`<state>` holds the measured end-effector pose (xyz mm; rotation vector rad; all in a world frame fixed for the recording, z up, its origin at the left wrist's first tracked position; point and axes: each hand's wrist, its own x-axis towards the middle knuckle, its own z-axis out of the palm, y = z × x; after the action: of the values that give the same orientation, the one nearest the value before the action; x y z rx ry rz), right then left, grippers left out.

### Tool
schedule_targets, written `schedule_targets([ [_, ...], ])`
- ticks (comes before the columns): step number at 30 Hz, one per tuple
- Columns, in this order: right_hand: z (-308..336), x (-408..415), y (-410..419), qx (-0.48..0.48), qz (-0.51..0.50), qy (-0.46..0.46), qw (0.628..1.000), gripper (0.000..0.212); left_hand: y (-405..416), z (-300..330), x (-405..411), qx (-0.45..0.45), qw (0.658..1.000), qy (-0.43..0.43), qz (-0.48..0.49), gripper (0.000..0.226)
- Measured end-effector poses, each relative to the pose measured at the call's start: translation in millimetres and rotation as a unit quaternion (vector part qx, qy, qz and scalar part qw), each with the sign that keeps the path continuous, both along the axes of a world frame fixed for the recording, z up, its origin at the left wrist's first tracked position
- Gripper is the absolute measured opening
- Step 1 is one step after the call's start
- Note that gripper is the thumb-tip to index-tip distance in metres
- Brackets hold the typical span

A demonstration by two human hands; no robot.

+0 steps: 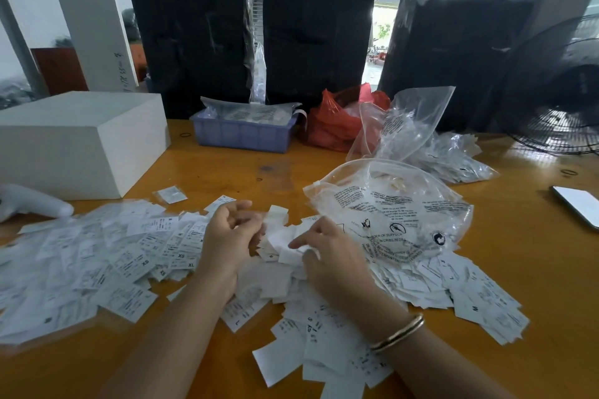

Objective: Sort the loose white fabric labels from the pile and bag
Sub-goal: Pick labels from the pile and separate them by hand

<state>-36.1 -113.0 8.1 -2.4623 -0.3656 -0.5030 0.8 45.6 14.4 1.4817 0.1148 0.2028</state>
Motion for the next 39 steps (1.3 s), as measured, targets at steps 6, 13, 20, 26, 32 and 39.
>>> schedule_targets([
  [6, 0.6, -3.2, 4.4, -0.195, -0.012, -0.031, 0.98, 0.036, -1.7, -0.1, -2.2, 0.06, 0.997, -0.036, 0.041, 0.005],
  [13, 7.0, -3.8, -4.9, 0.305, -0.052, 0.097, 0.946, 0.02, -0.8, 1.8, -2.1, -0.016, 1.0, -0.02, 0.009, 0.011],
  [20, 15.6, -6.3, -18.5, 0.55, -0.021, 0.155, 0.82, 0.016, -6.3, 1.7, -5.3, 0.034, 0.999, -0.037, -0.007, 0.017],
  [26, 17.4, -4.7, -18.7, 0.624, 0.024, 0.14, 0.768, 0.028, -11.6, 0.6, -12.6, 0.176, 0.973, -0.136, -0.057, 0.008],
  [32, 28.1, -7.3, -22.7, 0.706, 0.063, 0.113, 0.696, 0.015, -14.0, 0.8, -17.2, 0.268, 0.936, -0.215, -0.084, 0.013],
  [39, 33.3, -11.4, -30.3, 0.692, 0.071, 0.089, 0.713, 0.009, -16.0, 1.4, -17.9, 0.292, 0.919, -0.242, -0.106, 0.015],
])
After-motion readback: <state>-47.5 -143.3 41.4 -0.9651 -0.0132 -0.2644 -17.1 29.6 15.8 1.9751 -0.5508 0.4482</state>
